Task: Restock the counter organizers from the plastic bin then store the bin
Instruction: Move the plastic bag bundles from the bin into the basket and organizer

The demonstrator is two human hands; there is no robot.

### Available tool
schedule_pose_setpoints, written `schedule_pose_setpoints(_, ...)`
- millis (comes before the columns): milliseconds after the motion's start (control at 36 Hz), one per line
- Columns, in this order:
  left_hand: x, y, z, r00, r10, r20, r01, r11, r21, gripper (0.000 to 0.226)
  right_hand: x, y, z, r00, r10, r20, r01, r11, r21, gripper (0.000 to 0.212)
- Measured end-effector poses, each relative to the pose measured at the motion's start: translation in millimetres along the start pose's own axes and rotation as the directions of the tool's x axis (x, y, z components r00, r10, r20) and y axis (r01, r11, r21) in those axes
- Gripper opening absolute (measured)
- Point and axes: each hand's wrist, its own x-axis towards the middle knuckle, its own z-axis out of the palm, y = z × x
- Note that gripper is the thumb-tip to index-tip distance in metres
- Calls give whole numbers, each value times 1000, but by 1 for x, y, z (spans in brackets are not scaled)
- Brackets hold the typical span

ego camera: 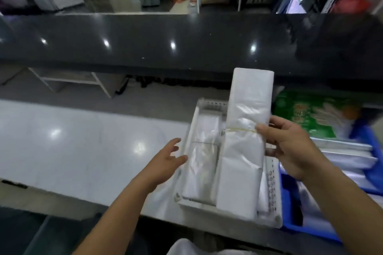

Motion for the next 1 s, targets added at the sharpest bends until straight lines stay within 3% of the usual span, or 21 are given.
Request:
schedule_pose_setpoints(139, 36, 12, -3, 988, -78, 135, 93, 990, -102, 38, 19, 17, -38, 995, 97, -26, -95, 993, 67, 19)
schedule_pose_setpoints(222, 52, 18, -9, 984, -108, 138, 124, 986, -111, 42, 31, 32, -38, 985, 172, -7, -171, 983, 72, 19)
schedule_pose_setpoints(417, 78, 15, -19, 959, -109, 261, 135, 987, -86, 44, 56, 65, -3, 957, 291, 10, -292, 956, 35, 18)
schedule_pose_setpoints(556, 86, 2, -19, 949, -95, 301, 155, 971, -183, 46, 75, 76, 30, 931, 358, -70, -358, 934, 9, 11)
schedule_pose_setpoints(694, 91, -11, -21, 944, -44, 327, 134, 957, -257, 49, 91, 78, 68, 928, 368, -52, -371, 926, -70, 9)
schedule_pose_setpoints(861, 91, -19, -16, 952, -6, 305, 100, 951, -291, 47, 73, 96, 93, 961, 233, -146, -267, 920, -287, 25)
schedule_pose_setpoints(1000, 91, -17, -15, 952, 0, 307, 92, 954, -286, 47, 41, 110, 86, 948, 298, -112, -314, 814, -488, 61)
